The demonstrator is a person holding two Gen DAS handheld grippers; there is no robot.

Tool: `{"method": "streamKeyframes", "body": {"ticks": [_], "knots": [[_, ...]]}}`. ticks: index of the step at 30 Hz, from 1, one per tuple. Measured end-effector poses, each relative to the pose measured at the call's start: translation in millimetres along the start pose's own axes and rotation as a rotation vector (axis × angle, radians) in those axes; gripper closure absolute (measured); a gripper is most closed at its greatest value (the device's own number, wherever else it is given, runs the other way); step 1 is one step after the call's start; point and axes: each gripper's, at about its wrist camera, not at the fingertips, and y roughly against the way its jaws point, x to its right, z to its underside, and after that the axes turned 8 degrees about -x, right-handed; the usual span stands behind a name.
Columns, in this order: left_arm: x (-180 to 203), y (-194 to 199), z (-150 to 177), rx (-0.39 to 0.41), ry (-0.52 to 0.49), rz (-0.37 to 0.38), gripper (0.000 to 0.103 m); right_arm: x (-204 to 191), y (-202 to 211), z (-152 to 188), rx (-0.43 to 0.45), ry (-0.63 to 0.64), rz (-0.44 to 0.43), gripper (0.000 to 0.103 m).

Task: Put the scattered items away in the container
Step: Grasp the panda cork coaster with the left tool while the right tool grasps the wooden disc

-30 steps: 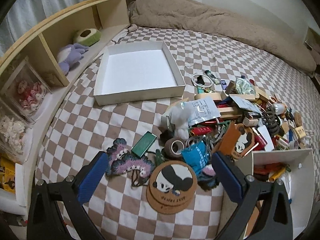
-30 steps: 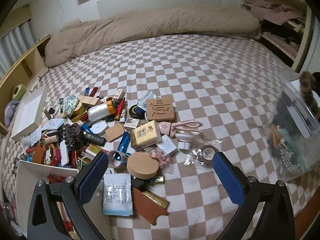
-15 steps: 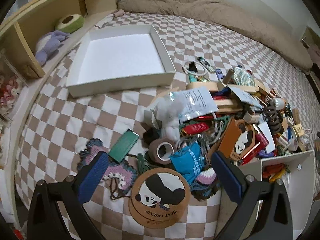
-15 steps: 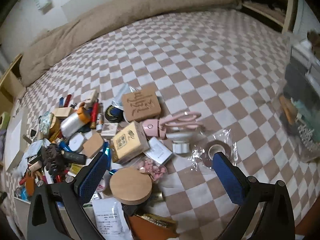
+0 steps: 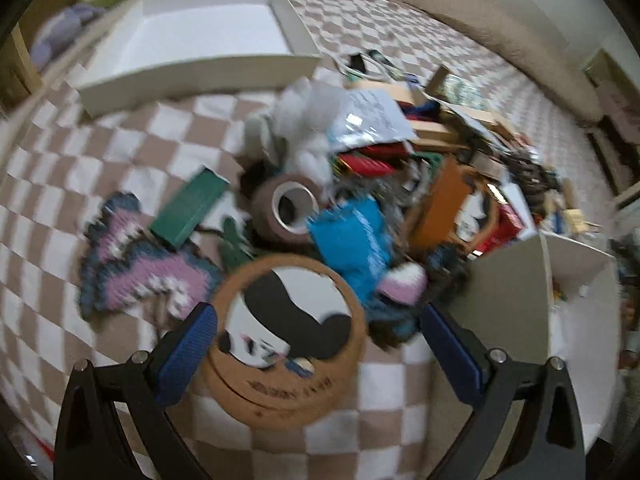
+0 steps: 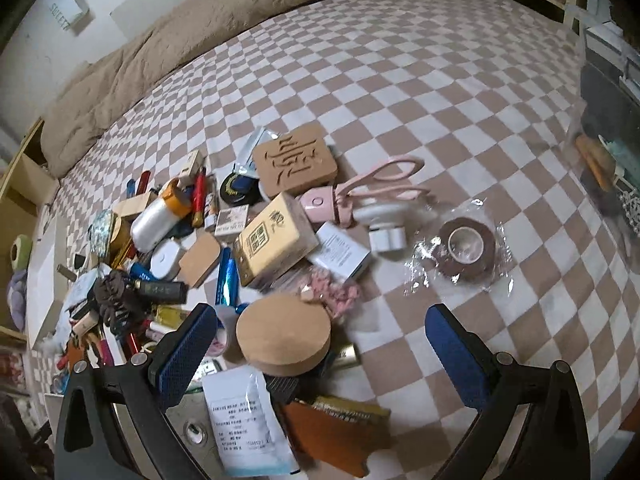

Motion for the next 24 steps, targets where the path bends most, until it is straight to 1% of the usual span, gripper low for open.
{"method": "streamKeyframes", "body": {"ticks": [3, 6, 8, 10, 12, 16, 19, 22, 24], "knots": [[-6.9, -3.8, 3.6, -0.013, 0.026, 0.002, 0.001, -2.6, -2.4, 2.9, -0.013, 0.008, -0.003, 0.000], [-14.8, -11.8, 3.4, -0.034, 0.074, -0.017, 0.002, -5.7, -4.1, 3.5, -0.021, 0.009, -0.005, 0.000], [-15.4, -15.2, 2.3, -0.037, 0.084, -0.026, 0.002, -9.2, -5.4, 4.5, -0.027, 0.018, -0.004, 0.000], [-11.5, -19.4, 2.4, -0.045, 0.075, -0.041, 0.001, -13.7, -7.7, 5.7, -0.038, 0.037, 0.008, 0.000], [-5.0, -23.6, 2.3, -0.051, 0.053, -0.078, 0.001, -16.1, -11.1, 7.4, -0.057, 0.050, 0.017, 0.000], [3.4, -30.8, 2.0, -0.063, 0.036, -0.138, 0.001, -8.0, -18.0, 9.0, -0.112, 0.003, -0.019, 0.000], [9.4, -33.8, 1.8, -0.069, 0.023, -0.178, 0.001, -9.0, -18.9, 10.7, -0.128, 0.028, -0.021, 0.000], [11.7, -36.4, 2.4, -0.067, 0.010, -0.195, 0.001, -13.0, -17.1, 12.0, -0.120, 0.061, -0.013, 0.000], [11.3, -36.6, 2.2, -0.064, 0.017, -0.193, 0.001, -14.6, -17.5, 11.4, -0.123, 0.061, -0.028, 0.000]]}}
